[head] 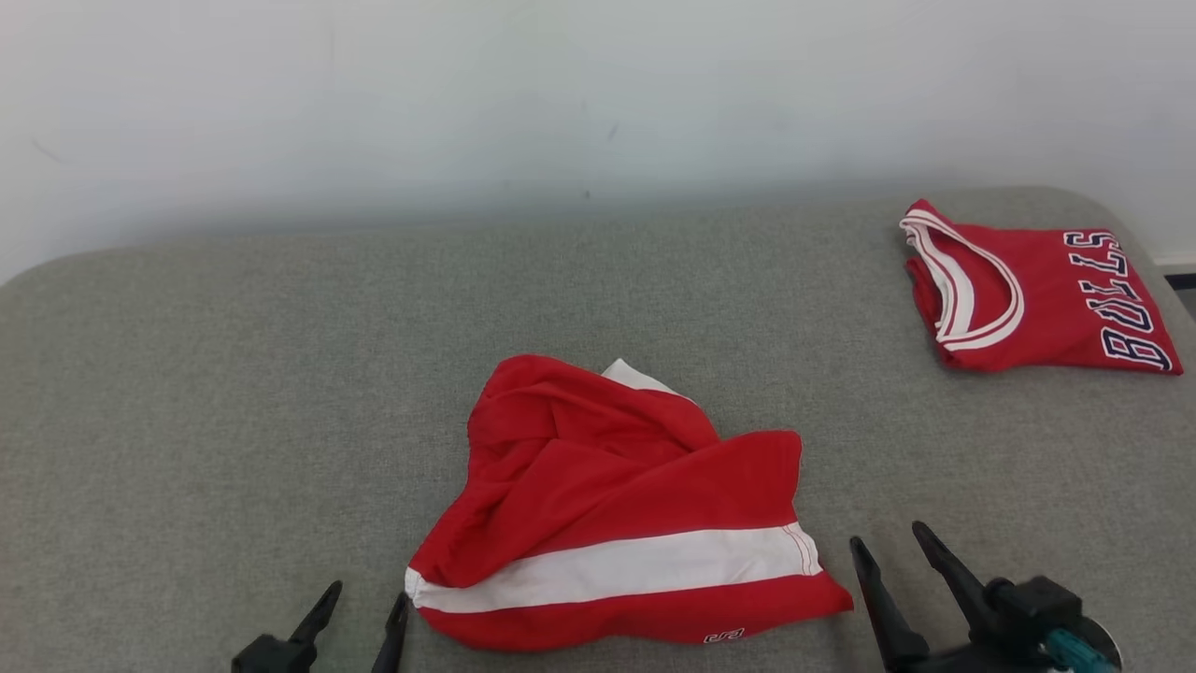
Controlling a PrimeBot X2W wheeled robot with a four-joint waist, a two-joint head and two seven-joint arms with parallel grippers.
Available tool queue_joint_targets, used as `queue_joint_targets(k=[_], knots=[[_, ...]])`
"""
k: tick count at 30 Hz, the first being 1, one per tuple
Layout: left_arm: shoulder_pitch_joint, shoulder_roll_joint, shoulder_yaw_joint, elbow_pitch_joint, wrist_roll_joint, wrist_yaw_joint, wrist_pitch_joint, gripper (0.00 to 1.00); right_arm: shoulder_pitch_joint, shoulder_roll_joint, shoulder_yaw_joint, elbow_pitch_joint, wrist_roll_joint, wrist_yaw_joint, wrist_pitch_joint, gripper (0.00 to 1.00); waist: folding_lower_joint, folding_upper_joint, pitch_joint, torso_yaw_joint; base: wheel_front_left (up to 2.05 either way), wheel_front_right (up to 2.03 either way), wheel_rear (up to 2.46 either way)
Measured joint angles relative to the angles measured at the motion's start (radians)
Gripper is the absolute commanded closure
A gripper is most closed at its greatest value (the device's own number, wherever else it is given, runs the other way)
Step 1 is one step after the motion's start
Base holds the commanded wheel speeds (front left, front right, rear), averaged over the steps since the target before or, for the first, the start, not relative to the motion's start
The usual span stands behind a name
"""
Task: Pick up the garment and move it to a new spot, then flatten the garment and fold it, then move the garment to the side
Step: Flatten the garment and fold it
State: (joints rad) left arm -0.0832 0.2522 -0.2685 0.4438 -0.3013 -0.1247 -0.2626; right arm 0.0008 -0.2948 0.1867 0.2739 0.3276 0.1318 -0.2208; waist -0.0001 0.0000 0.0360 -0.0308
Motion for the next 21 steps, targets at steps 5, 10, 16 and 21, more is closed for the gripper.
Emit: queue_joint_targets(k=[5,10,16,21], knots=[[-0.079,0.02,-0.103,0.067,-0.041,-0.005,0.0,0.0,-0.089,-0.014,0.061,0.089,0.017,0.0,0.001,0.0,0.0002,0.0,0.028,-0.004,0.0,0.0,0.0],[-0.168,0.058,-0.206,0.125,-0.105,-0.005,0.0,0.0,-0.169,-0.017,0.132,0.195,0.043,0.0,0.002,0.0,0.0003,0.0001,0.053,0.001,0.0,0.0,0.0],[-0.194,0.077,-0.24,0.131,-0.157,-0.006,0.0,0.0,-0.204,-0.013,0.168,0.262,0.065,0.0,-0.018,0.0,0.0002,0.0001,0.053,0.009,0.0,0.0,0.0],[-0.193,0.109,-0.232,0.096,-0.185,-0.006,0.0,0.0,-0.214,-0.019,0.188,0.284,0.086,0.0,-0.03,0.0,0.0002,0.0,0.052,0.007,0.0,0.0,0.0]])
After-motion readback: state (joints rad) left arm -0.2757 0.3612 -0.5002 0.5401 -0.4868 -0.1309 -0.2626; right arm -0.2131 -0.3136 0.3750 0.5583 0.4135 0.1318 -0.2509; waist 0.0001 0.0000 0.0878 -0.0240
